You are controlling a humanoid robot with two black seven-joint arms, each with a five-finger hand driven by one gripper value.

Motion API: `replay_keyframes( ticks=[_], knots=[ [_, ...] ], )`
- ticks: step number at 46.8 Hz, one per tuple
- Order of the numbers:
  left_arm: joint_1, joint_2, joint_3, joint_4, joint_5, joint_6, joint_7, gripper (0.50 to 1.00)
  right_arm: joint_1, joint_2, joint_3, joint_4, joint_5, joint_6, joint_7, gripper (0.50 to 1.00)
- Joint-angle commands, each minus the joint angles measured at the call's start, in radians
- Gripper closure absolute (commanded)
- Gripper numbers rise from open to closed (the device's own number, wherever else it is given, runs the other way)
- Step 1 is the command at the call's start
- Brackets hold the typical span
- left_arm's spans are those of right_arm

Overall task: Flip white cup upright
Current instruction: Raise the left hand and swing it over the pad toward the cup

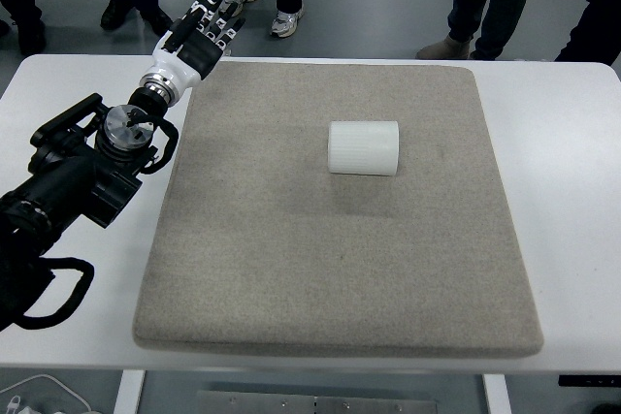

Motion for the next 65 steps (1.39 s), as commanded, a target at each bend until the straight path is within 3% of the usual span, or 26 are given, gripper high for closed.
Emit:
replay_keyframes(
  ticks=[1, 23, 31, 65],
  knots=[
    [0.0, 0.0, -0.002, 0.0, 0.0, 0.0, 0.0, 0.506, 0.0, 0.0, 0.0, 0.0, 0.0, 0.0, 0.0, 0.57],
    [-0.005, 0.002, 0.0, 0.006, 0.0, -0.005, 0.0, 0.506, 0.0, 0.0, 0.0, 0.0, 0.0, -0.002, 0.0, 0.57],
    [-0.009, 0.002, 0.008, 0.005, 0.011, -0.038, 0.002, 0.506, 0.0, 0.0, 0.0, 0.0, 0.0, 0.0, 0.0, 0.57],
    [-0.103, 0.012, 0.031, 0.002, 0.431, -0.091, 0.003, 0.508, 0.0, 0.0, 0.0, 0.0, 0.0, 0.0, 0.0, 0.57]
  ],
)
